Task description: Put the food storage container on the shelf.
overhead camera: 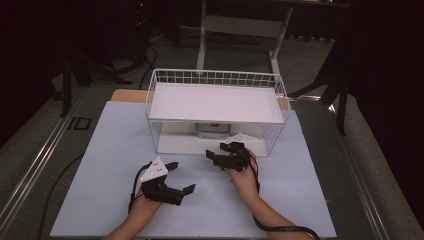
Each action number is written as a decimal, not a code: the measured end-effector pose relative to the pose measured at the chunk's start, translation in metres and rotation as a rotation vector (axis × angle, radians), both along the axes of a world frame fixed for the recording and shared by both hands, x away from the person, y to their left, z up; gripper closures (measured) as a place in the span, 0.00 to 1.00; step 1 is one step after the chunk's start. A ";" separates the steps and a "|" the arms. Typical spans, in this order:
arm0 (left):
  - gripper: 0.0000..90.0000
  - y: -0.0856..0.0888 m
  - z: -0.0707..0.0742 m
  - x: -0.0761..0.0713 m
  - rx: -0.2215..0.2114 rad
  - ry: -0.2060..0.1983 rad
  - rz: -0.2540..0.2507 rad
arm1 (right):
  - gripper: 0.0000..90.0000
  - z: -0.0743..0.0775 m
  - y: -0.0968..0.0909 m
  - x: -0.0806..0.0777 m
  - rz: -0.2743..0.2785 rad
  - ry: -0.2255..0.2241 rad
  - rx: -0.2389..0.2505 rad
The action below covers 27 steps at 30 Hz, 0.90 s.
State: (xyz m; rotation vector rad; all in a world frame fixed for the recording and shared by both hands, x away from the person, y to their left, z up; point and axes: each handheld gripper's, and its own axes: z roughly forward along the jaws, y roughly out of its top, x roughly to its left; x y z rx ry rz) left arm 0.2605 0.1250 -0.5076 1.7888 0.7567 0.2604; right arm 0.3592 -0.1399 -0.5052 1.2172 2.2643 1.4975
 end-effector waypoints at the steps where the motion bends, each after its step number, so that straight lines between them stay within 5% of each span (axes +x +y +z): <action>1: 0.01 0.000 0.002 0.000 -0.004 -0.002 -0.003 | 0.24 0.001 -0.001 -0.002 0.008 0.005 0.017; 6: 0.01 -0.001 0.010 0.000 -0.004 -0.023 -0.015 | 0.20 0.007 -0.004 -0.015 0.040 -0.052 -0.017; 27: 0.01 0.007 0.035 -0.013 -0.026 -0.028 -0.100 | 0.20 0.041 -0.044 -0.065 0.087 -0.146 -0.022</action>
